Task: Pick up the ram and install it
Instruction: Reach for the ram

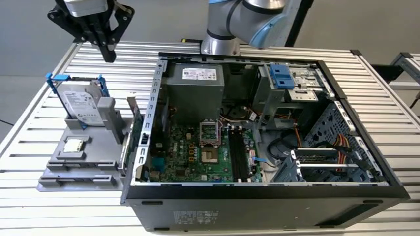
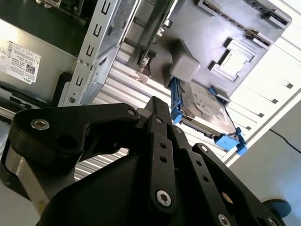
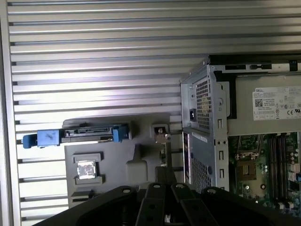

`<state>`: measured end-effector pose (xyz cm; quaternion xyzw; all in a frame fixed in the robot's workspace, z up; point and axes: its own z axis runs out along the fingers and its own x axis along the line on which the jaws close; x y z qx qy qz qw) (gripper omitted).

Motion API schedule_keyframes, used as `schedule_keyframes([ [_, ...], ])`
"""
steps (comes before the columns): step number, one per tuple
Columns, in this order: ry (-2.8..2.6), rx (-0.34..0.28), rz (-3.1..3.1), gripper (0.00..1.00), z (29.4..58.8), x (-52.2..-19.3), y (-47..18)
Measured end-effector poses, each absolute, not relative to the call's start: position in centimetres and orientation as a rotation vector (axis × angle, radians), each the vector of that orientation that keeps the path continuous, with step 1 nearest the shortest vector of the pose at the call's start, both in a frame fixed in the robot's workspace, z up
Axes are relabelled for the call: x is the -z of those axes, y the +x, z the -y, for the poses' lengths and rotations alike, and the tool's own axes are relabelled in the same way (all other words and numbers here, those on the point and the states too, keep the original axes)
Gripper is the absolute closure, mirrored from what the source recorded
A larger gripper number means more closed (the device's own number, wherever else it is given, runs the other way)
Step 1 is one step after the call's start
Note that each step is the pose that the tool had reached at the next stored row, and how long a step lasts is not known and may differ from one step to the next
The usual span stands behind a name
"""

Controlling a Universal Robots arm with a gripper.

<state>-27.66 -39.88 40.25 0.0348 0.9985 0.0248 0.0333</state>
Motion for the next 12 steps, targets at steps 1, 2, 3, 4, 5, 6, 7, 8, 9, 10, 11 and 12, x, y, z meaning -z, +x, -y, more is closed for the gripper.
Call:
schedule_keyframes([
  [1, 0.107, -0.076, -3.072, 1.0, 39.9, -40.3, -27.8],
  [2, 0.107, -0.076, -3.071, 1.0, 39.9, -40.3, -28.0],
  [3, 0.107, -0.076, -3.071, 1.0, 39.9, -40.3, -28.1],
  [4, 0.107, -0.076, -3.071, 1.0, 39.9, -40.3, -28.3],
  [5, 0.107, -0.077, -3.07, 1.0, 39.9, -40.3, -28.4],
  [6, 0.107, -0.077, -3.07, 1.0, 39.9, -40.3, -28.6],
  [7, 0.107, -0.076, -3.07, 1.0, 39.9, -40.3, -28.7],
  [8, 0.107, -0.076, -3.07, 1.0, 39.9, -40.3, -28.8],
  [9, 0.107, -0.076, -3.069, 1.0, 39.9, -40.3, -29.0],
  [10, 0.107, -0.077, -3.069, 1.0, 39.9, -40.3, -29.1],
  [11, 0.107, -0.076, -3.069, 1.0, 39.9, -40.3, -29.2],
  [12, 0.107, -0.077, -3.069, 1.0, 39.9, -40.3, -29.3],
])
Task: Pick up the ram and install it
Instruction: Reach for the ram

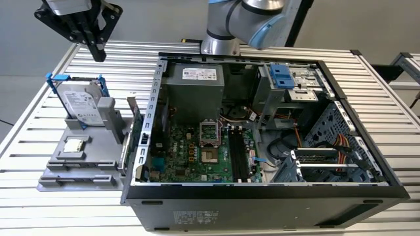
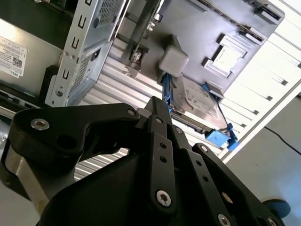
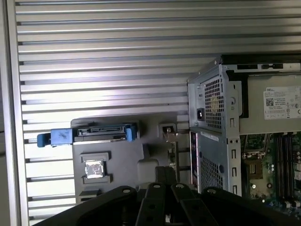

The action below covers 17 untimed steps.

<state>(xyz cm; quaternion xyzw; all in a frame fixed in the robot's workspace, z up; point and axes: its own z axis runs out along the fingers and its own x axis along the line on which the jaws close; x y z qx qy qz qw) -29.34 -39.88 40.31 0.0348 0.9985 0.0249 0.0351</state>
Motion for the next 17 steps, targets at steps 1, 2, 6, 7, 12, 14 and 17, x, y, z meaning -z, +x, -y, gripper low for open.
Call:
schedule_keyframes([
  [1, 0.107, -0.076, -3.068, 1.0, 39.88, -40.31, -29.45],
  [2, 0.107, -0.076, -3.068, 1.0, 39.88, -40.32, -29.57],
  [6, 0.107, -0.077, -3.068, 1.0, 39.88, -40.33, -30.0],
  [7, 0.107, -0.077, -3.067, 1.0, 39.88, -40.32, -30.04],
  [12, 0.107, -0.077, -3.068, 1.0, 39.88, -40.33, -30.06],
  [14, 0.107, -0.077, -3.068, 1.0, 39.88, -40.33, -30.06],
  [17, 0.107, -0.077, -3.067, 1.0, 39.88, -40.33, -30.26],
])
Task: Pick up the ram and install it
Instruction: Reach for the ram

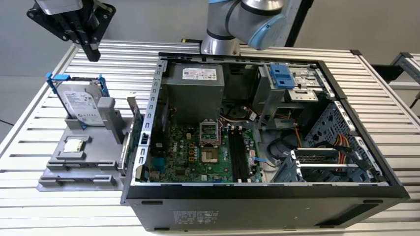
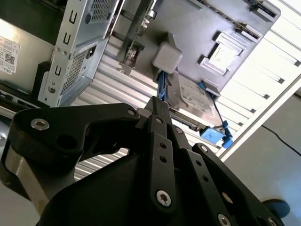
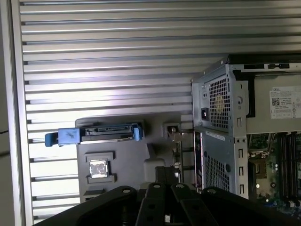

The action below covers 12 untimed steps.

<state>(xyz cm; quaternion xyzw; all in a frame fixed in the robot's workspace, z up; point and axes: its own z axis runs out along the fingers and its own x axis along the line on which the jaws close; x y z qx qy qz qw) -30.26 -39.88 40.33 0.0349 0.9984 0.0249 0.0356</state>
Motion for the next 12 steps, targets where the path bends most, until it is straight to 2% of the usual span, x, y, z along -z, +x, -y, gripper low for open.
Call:
schedule_keyframes([
  [12, 0.108, -0.076, -3.08, 1.0, 39.9, -40.3, -32.0],
])
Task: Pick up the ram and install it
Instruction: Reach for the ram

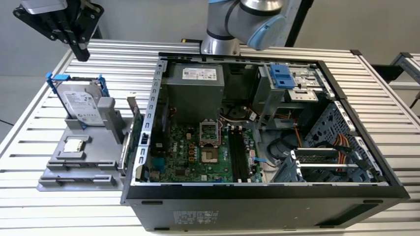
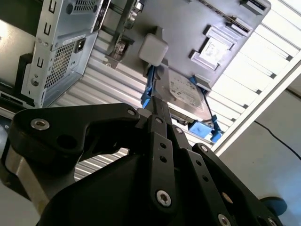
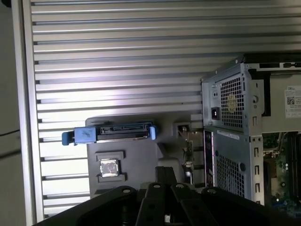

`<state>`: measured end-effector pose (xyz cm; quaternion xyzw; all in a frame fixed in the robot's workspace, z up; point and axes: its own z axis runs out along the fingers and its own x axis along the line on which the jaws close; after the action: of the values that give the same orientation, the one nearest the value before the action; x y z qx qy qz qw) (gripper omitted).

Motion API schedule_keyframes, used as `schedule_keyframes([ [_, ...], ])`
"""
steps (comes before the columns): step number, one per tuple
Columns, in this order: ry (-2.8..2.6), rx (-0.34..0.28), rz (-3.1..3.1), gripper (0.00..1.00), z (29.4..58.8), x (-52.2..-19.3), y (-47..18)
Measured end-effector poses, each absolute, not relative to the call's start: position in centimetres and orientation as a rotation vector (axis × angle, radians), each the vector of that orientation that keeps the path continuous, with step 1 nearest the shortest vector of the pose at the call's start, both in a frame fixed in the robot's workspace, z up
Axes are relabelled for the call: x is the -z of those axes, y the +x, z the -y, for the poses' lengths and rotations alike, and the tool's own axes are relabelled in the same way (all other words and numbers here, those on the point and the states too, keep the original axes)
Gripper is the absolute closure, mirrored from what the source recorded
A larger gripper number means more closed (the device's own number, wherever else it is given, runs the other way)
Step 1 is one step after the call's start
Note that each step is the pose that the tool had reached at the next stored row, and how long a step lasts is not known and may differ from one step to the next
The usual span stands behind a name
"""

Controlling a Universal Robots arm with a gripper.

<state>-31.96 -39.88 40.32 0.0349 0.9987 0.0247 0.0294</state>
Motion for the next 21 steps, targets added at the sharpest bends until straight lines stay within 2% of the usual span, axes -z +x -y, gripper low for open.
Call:
schedule_keyframes([
  [21, 0.108, -0.076, -3.097, 1.0, 40.27, -40.33, -32.9],
])
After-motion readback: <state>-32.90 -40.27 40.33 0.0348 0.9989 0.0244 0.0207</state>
